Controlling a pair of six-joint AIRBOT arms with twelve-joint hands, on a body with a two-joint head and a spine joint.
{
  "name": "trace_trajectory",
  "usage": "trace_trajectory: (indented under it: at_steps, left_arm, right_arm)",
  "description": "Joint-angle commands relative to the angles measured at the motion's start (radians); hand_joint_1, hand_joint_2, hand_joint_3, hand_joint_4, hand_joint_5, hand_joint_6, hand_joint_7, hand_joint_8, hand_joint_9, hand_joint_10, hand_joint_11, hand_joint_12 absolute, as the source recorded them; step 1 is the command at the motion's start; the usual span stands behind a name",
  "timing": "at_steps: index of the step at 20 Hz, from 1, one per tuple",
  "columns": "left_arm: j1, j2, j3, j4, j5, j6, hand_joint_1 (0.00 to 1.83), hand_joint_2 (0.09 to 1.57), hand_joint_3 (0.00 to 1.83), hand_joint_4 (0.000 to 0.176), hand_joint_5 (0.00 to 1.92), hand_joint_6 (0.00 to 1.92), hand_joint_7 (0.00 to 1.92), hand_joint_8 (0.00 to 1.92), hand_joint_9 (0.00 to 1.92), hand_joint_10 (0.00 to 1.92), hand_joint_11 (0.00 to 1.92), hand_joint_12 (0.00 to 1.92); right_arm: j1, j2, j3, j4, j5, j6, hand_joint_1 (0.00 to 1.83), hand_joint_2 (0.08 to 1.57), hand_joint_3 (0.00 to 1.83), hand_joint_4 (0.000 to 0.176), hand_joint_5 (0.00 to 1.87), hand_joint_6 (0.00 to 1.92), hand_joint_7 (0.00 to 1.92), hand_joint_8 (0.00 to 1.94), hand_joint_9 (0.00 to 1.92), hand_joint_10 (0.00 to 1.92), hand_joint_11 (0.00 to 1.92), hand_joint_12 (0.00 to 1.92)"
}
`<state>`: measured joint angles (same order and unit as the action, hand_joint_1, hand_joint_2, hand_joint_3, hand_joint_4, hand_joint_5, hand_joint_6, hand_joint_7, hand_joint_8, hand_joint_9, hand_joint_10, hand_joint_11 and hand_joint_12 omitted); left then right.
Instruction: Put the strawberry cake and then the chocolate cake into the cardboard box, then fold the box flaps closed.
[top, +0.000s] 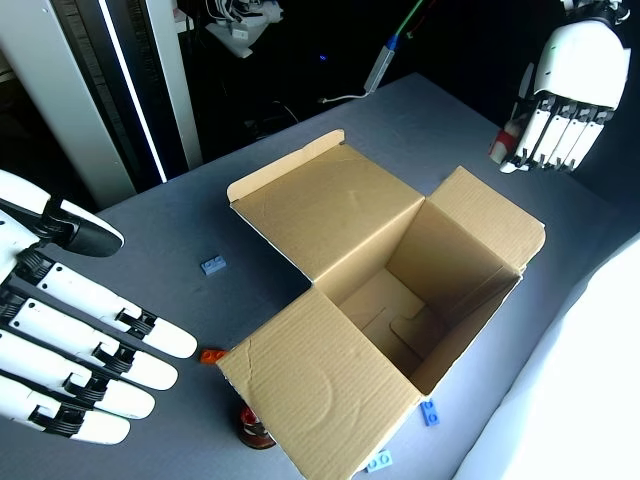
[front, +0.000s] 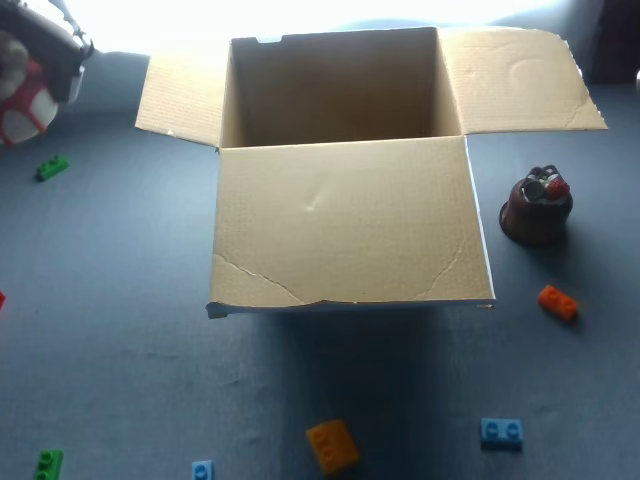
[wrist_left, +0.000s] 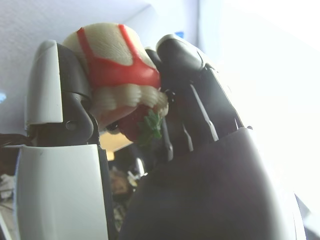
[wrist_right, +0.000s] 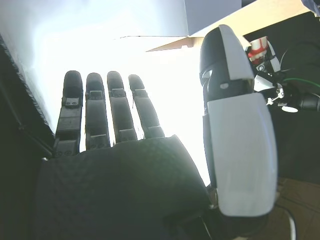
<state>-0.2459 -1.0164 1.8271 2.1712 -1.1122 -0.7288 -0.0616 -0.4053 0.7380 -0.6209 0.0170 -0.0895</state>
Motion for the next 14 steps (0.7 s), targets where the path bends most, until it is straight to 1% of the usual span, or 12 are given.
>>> trace_trajectory:
  at_steps: [1,3,5,6,8,10,12,13,14]
  left_arm:
    - [-0.019,0.001,-0.002,-0.086,0.031,0.011,1.33,1.26,0.0,0.0,0.62,1.29,0.59,1.5,0.73,1.62,0.62,1.75]
    - [-0.031,-0.007,-0.004,-0.087,0.031,0.016,1.3,1.28,0.0,0.0,0.63,1.43,0.57,1.52,0.73,1.6,0.63,1.72]
    - [-0.052,-0.019,-0.003,-0.086,0.031,0.03,1.3,1.28,0.0,0.0,0.64,1.4,0.57,1.53,0.72,1.62,0.63,1.74]
    - [-0.064,-0.027,0.001,-0.086,0.031,0.035,1.3,1.28,0.0,0.0,0.64,1.38,0.58,1.53,0.73,1.61,0.66,1.7]
    - [-0.087,-0.046,0.01,-0.086,0.031,0.043,1.3,1.27,0.0,0.0,0.64,1.37,0.59,1.53,0.73,1.62,0.64,1.74]
    - [-0.099,-0.062,0.013,-0.086,0.031,0.043,1.3,1.28,0.0,0.0,0.62,1.42,0.59,1.52,0.73,1.61,0.64,1.73]
    - [-0.104,-0.071,0.0,-0.086,0.031,0.043,1.3,1.28,0.0,0.0,0.62,1.4,0.58,1.52,0.73,1.61,0.64,1.7]
    - [-0.104,-0.076,-0.017,-0.087,0.031,0.043,1.3,1.28,0.0,0.0,0.63,1.37,0.59,1.53,0.73,1.63,0.65,1.73]
    - [-0.104,-0.078,-0.031,-0.087,0.031,0.043,1.3,1.28,0.0,0.0,0.62,1.39,0.59,1.53,0.72,1.64,0.65,1.74]
  right_arm:
    - [0.006,0.013,0.003,0.007,0.078,0.006,0.57,1.12,0.0,0.0,0.06,0.0,0.04,0.0,0.06,0.0,0.0,0.23]
    - [0.006,0.013,0.003,0.007,0.078,0.006,0.57,1.12,0.0,0.0,0.07,0.0,0.06,0.0,0.07,0.0,0.0,0.32]
    - [0.007,0.013,0.003,0.007,0.079,0.006,0.54,1.12,0.0,0.0,0.04,0.0,0.06,0.0,0.07,0.0,0.0,0.3]
    - [0.007,0.013,0.003,0.007,0.079,0.006,0.54,1.13,0.0,0.0,0.04,0.0,0.06,0.0,0.07,0.0,0.0,0.27]
    - [0.007,0.013,0.003,0.007,0.08,0.005,0.55,1.13,0.0,0.0,0.05,0.0,0.06,0.0,0.07,0.0,0.0,0.26]
    - [0.007,0.013,0.003,0.007,0.083,0.005,0.55,1.12,0.0,0.0,0.02,0.0,0.04,0.0,0.05,0.0,0.0,0.23]
    - [0.007,0.013,0.003,0.007,0.083,0.005,0.55,1.09,0.0,0.0,0.03,0.0,0.06,0.0,0.08,0.01,0.0,0.42]
    - [0.007,0.013,0.003,0.007,0.083,0.005,0.54,1.08,0.0,0.0,0.03,0.0,0.08,0.01,0.09,0.02,0.0,0.46]
    - [0.007,0.013,0.002,0.007,0.083,0.005,0.54,1.08,0.0,0.0,0.03,0.0,0.09,0.01,0.1,0.02,0.0,0.47]
